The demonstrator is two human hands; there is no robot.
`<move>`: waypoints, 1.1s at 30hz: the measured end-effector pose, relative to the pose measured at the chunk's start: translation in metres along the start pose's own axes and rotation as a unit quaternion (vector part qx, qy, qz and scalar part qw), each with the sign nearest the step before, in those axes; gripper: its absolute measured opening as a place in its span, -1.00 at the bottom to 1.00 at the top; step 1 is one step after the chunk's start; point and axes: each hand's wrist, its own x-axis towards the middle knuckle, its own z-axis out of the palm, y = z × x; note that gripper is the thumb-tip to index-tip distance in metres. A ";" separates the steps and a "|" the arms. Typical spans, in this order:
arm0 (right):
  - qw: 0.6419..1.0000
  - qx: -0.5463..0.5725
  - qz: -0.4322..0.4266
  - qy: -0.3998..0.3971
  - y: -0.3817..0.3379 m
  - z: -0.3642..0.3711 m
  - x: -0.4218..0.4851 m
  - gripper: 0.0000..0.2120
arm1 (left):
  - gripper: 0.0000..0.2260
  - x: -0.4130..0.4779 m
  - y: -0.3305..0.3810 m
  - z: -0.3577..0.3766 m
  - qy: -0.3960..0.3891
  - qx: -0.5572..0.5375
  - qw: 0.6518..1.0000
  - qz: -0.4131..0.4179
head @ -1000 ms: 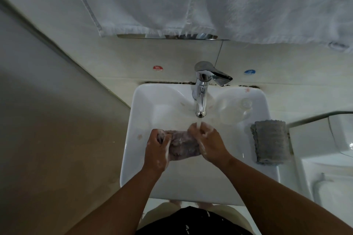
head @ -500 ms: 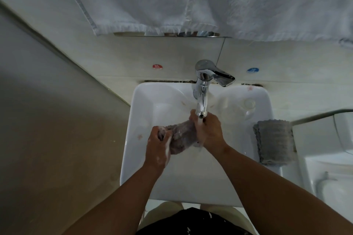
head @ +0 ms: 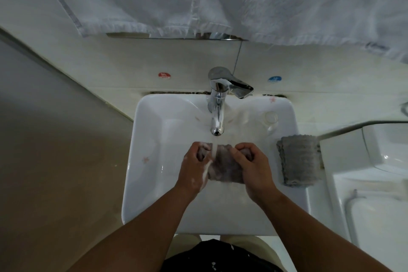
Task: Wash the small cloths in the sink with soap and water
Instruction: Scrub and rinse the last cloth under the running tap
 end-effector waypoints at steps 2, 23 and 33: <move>1.000 0.017 0.009 0.001 0.001 -0.004 -0.005 -0.93 | -0.88 0.000 0.001 0.008 -0.023 -0.001 1.000 0.005; 0.998 0.047 0.027 0.016 0.002 -0.006 -0.003 -0.88 | -0.75 0.020 0.030 0.022 0.002 0.136 0.991 0.009; 0.982 0.157 0.103 0.014 0.005 0.011 0.014 -0.87 | -0.76 0.002 -0.016 -0.015 -0.008 0.102 0.995 0.004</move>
